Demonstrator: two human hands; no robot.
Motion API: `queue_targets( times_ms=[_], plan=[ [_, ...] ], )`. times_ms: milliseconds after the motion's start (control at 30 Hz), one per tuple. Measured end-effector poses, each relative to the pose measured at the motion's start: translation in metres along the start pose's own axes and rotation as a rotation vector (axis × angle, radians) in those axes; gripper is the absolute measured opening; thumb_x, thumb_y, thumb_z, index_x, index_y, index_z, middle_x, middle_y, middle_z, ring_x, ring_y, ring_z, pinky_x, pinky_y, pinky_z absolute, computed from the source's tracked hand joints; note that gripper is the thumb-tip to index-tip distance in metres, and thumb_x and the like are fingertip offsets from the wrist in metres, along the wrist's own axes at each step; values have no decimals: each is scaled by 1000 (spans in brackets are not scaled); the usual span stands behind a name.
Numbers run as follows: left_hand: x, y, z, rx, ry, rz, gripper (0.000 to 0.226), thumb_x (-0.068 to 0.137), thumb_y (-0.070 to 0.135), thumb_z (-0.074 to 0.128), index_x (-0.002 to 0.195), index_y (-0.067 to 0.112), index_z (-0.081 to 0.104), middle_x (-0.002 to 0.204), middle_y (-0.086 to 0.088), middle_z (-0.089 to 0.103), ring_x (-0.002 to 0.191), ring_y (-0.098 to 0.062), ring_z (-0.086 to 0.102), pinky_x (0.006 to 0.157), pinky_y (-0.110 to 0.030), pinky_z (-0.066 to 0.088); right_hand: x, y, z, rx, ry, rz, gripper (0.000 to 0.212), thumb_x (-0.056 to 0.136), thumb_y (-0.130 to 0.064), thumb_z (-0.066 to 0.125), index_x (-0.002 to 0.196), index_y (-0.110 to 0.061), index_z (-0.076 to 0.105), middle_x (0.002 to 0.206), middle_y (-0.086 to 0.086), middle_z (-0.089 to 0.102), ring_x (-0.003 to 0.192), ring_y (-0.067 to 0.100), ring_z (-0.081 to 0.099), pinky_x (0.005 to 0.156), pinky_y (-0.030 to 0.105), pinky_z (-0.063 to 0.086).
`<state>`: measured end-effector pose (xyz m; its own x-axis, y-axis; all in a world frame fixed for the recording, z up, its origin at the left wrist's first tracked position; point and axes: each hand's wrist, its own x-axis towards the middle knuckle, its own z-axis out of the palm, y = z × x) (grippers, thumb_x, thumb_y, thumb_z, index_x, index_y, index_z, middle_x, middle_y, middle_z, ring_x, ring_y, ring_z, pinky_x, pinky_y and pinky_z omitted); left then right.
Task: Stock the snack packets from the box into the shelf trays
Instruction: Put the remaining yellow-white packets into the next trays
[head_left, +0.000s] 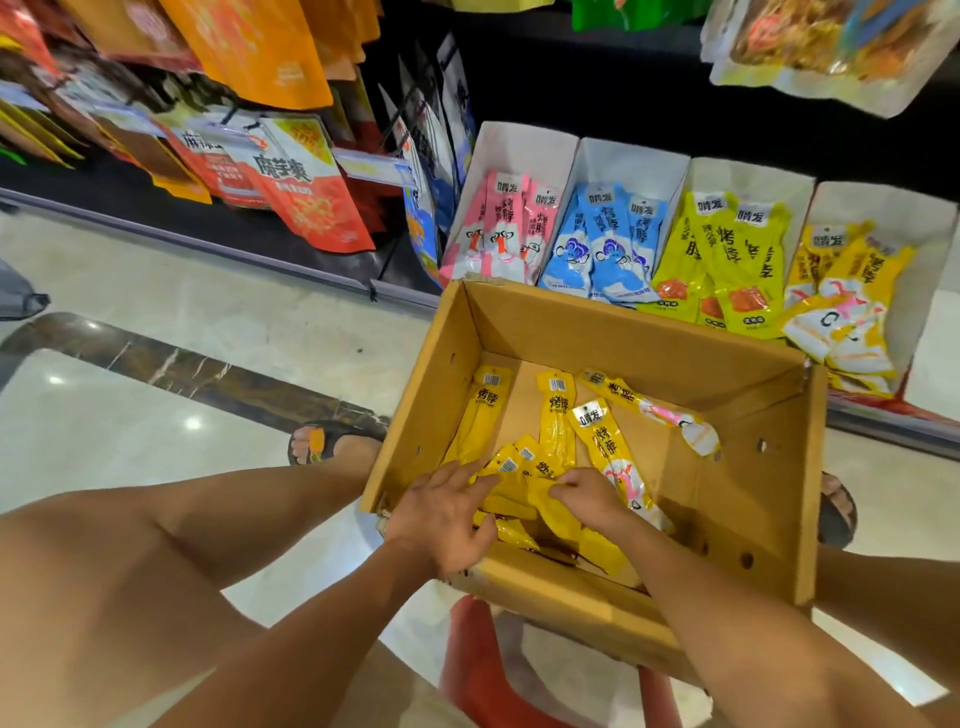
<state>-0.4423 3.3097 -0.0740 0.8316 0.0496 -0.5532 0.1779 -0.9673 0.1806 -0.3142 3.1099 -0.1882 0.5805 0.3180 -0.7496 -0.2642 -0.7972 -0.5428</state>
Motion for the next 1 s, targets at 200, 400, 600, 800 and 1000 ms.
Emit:
queue_targets(
  times_ms=[200,400,600,800,1000],
  plan=[
    [2,-1,5,-102,-25,11,62,99,64,27,157,42,28,166,14,29,155,-14,20,120,-44,29,-40,-38,-45,271,67,-9,13,90,-17,65,80,-12,59,87,23,51,79,32,54,68,33,32],
    [7,-2,-7,-562,23,-130,57,105,62,25,146,34,53,152,5,53,139,-18,48,115,-39,39,-90,-80,-97,263,98,-152,16,90,-14,65,75,-15,60,75,0,52,73,15,47,65,29,33],
    [23,25,-48,-1484,-177,-315,68,107,61,25,140,13,59,129,-7,71,113,-28,70,96,-45,58,-135,-101,-129,79,121,-433,20,92,-12,65,73,-16,59,70,-6,54,66,4,47,67,31,36],
    [24,40,-58,-1906,-360,-275,87,98,74,35,157,9,34,131,-13,69,113,-30,71,103,-49,54,-153,-81,-105,-626,230,-722,11,94,-40,51,99,-33,58,133,-28,60,117,-1,59,94,28,48],
    [25,35,-56,-1977,-377,-282,60,95,65,57,133,19,64,127,-9,72,113,-28,71,94,-46,57,-136,-53,-71,-973,214,-1102,12,96,-39,54,107,-33,57,146,-14,53,125,11,57,96,33,53]
  ],
)
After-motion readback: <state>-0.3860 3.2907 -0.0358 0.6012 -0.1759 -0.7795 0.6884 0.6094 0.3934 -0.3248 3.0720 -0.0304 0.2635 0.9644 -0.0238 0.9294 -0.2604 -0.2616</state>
